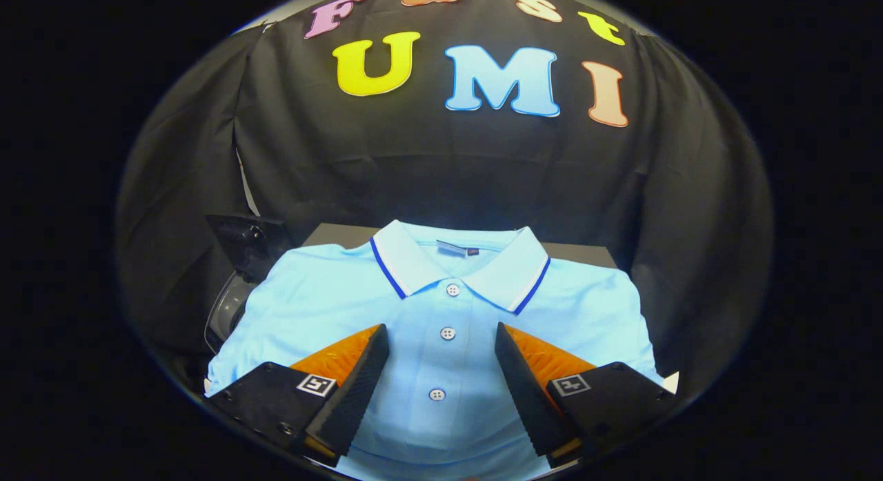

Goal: Put the clothes into the washing machine and then close the washing machine lid.

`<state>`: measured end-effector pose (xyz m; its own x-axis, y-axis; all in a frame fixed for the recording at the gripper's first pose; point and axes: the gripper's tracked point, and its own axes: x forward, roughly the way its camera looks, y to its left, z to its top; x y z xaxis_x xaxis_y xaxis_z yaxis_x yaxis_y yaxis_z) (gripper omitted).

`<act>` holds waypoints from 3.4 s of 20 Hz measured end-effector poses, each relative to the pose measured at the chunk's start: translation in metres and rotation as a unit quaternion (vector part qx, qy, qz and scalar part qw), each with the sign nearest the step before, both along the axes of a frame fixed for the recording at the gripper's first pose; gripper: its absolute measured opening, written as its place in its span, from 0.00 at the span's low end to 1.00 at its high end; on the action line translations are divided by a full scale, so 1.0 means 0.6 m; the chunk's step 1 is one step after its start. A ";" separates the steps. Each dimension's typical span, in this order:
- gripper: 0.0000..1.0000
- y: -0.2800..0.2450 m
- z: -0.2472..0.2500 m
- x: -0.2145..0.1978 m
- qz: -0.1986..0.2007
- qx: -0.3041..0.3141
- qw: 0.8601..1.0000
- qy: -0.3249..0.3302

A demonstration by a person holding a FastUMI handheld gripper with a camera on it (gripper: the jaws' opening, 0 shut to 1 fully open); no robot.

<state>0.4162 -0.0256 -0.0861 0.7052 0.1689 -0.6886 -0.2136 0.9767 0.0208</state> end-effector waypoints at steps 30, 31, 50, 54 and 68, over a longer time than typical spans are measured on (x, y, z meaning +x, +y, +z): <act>0.01 0.091 0.123 -0.033 -0.006 0.130 0.990 -0.061; 0.01 0.104 0.134 -0.033 -0.003 0.134 0.989 -0.068; 0.01 0.397 0.194 -0.068 0.080 0.156 0.980 -0.090; 0.01 0.455 0.180 -0.074 0.100 0.156 0.979 -0.081; 0.01 0.627 0.122 -0.098 0.144 0.156 0.976 -0.044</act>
<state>0.3574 0.3505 -0.0128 0.6523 0.5599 -0.5108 -0.4925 0.8254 0.2759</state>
